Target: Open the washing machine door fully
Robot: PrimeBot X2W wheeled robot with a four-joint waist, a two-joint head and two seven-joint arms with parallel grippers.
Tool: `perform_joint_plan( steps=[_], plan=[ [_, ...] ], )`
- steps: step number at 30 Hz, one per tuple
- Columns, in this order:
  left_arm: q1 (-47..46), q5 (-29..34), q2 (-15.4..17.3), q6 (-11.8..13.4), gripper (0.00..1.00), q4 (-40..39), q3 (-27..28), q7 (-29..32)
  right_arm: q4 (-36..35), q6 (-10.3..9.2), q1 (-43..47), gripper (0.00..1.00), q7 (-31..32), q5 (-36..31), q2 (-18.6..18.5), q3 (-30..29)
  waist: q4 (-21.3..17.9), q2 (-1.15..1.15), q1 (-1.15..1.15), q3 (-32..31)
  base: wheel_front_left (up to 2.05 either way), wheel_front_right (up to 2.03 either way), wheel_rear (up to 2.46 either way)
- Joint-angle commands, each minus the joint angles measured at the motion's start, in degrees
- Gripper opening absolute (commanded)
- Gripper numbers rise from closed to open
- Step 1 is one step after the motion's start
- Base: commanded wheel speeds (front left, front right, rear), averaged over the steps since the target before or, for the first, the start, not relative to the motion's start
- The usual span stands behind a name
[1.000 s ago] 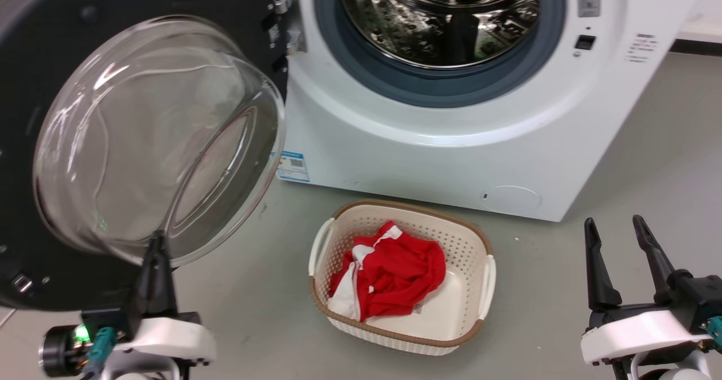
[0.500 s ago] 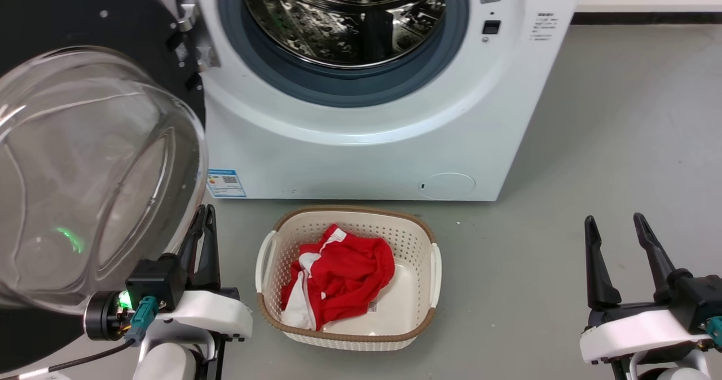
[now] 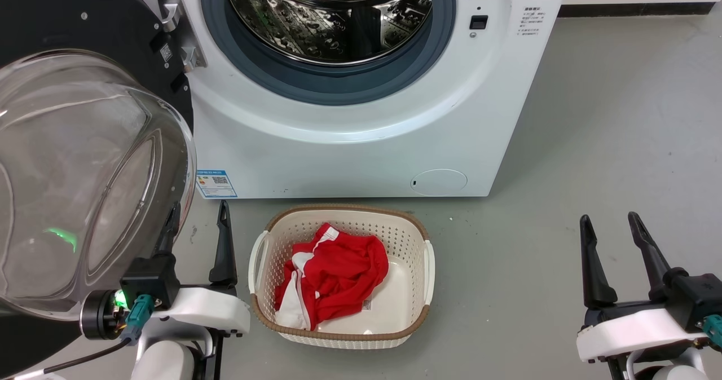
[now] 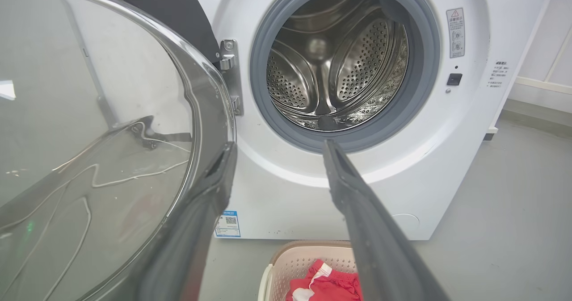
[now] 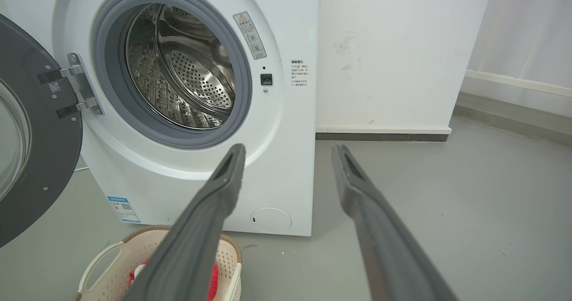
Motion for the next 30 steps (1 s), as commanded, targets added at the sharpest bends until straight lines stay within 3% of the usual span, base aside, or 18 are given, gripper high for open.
perform_joint_plan(
  steps=[1,30],
  plan=[
    [-0.20,0.19,-0.15,-0.15,1.00,-0.25,0.21,-0.27,0.08,-0.04,-0.47,1.00,-0.35,0.29,0.08,0.00,0.01,0.00,0.00,-0.03,0.00,0.00,0.00],
    [0.94,2.05,-1.94,-1.64,1.00,-1.06,3.18,-0.22,1.39,-0.04,-0.96,1.00,-1.03,0.71,0.08,0.09,-0.48,0.00,0.00,0.13,0.00,0.00,0.00]
  ],
)
